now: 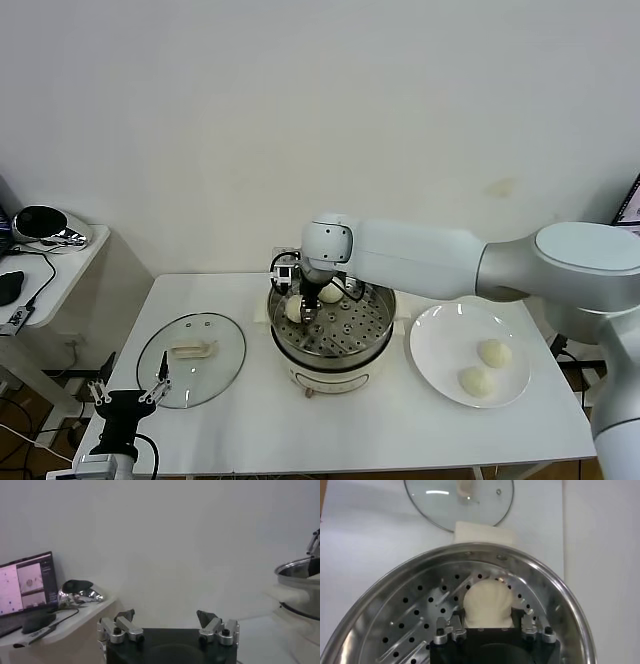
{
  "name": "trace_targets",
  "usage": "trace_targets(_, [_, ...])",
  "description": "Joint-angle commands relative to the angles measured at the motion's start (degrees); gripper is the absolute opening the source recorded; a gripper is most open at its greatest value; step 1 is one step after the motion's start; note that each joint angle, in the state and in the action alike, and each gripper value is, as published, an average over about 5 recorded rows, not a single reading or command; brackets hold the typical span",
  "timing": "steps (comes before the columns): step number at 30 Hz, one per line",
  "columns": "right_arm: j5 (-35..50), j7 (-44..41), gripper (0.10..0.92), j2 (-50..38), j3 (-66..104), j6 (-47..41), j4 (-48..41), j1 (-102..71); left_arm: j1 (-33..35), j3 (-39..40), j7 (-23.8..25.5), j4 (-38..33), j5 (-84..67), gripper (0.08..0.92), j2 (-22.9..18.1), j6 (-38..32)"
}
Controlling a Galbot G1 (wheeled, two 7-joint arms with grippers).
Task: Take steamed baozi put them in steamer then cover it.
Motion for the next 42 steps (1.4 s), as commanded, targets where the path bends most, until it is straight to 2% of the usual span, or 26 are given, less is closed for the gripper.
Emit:
trace_targets(1, [0.7,-4.3,0.793,-5.8,-0.3,-0.2,7.0,7.4,0.0,0.0,0.0,-0.1,0.0,0.823,0.0,0.0])
trace_targets(5, [-2.0,-10.2,0.821,-14.4,-1.1,1.3,13.0,13.2,-0.3,0.2,0.0,0.0,0.0,0.823,-0.1,0.1])
trace_targets(11, [-12.1,-19.4,0.823,-29.8,-2.4,7.9,20.7,17.7,-0.7,0.9,0.1,-0.3,0.0,0.823,0.2,0.3])
trace_targets(20, [-28.2,-25.2,0.823,-49.5,-3.4,20.1,26.0,13.4,0.2,1.3,0.2,-0.7,0.4,0.823,0.6,0.4])
trace_targets(29, [-38.1,-24.8,0.823,-56.5,2.6,25.6,26.0,-0.7,0.6,2.0,0.2,-0.4,1.6,0.823,0.2,0.4])
trace_targets(38, [-43.1,-22.1,0.823,-57.2,21.2,27.3,23.1,-25.1,2.0,1.6,0.1,-0.9,2.5,0.823,-0.5,0.3])
trace_targets(42, [-43.9,-21.7,0.823,-56.2,24.8,28.1,21.6,-30.7,2.7,1.1,0.1,-1.3,2.7,0.823,-0.6,0.2])
